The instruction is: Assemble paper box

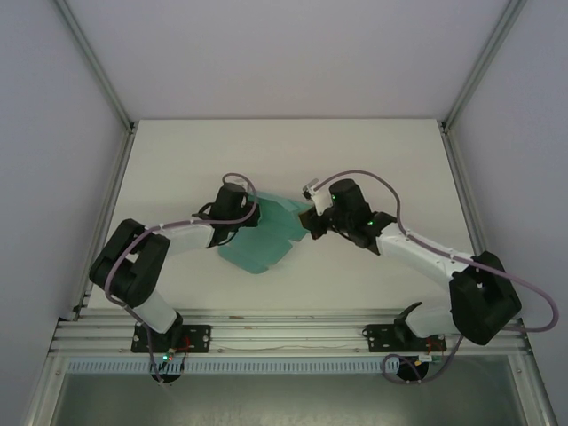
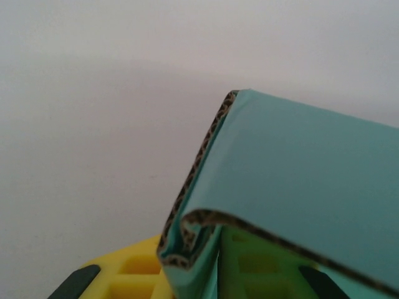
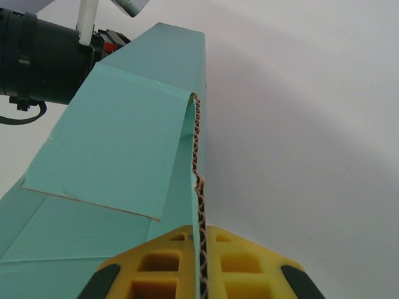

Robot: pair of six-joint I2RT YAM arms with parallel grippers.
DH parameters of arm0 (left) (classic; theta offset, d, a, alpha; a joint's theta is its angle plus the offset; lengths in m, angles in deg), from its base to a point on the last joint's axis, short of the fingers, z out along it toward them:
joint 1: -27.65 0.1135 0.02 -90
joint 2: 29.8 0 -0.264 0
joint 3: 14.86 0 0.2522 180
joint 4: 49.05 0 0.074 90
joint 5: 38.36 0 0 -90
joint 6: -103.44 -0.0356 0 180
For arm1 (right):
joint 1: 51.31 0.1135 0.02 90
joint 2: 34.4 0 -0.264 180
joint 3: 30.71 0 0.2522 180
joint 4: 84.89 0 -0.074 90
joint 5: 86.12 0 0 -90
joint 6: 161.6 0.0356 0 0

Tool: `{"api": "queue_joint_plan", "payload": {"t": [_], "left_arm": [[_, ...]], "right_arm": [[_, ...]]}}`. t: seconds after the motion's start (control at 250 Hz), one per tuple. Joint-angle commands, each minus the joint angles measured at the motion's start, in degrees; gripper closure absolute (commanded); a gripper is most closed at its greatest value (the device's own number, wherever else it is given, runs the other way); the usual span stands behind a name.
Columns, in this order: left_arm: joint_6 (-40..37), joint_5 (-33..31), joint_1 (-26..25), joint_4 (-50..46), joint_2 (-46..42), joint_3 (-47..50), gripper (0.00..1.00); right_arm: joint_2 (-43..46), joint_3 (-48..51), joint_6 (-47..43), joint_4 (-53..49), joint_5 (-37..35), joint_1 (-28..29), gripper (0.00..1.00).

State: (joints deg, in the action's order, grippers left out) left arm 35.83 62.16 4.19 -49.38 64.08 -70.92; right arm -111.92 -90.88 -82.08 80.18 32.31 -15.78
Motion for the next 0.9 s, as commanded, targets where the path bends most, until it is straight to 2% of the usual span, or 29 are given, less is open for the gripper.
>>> {"api": "queue_joint_plan", "payload": {"t": [0.0, 0.172, 0.388, 0.556, 0.783, 0.895], "left_arm": [[-0.5, 0.1, 2.3, 3.5, 2.8, 1.1, 0.8], [-0.1, 2.8, 3.1, 5.8, 3.9, 1.3, 0.71], [-0.6, 3.8, 4.2, 7.7, 4.2, 1.5, 0.68], [-0.8, 9.1, 5.3, 13.6, 5.0, 2.5, 0.61], [-0.2, 9.5, 5.8, 14.6, 7.4, 0.6, 0.65], [0.6, 8.5, 5.8, 15.1, 8.7, -0.2, 0.79]], "right_arm": [[-1.0, 1.1, 0.0, 1.2, 2.1, -0.4, 1.0], [-2.7, 0.9, -0.3, 1.1, 2.3, -0.6, 1.0], [-3.4, 0.3, -1.1, 0.4, 3.9, -1.5, 1.0], [-4.3, -0.3, -1.5, -0.3, 4.4, -1.8, 1.0], [-4.8, -0.7, -2.1, -0.9, 4.7, -1.9, 1.0], [-5.4, -1.3, -2.5, -2.0, 4.6, -2.0, 1.0]]}}
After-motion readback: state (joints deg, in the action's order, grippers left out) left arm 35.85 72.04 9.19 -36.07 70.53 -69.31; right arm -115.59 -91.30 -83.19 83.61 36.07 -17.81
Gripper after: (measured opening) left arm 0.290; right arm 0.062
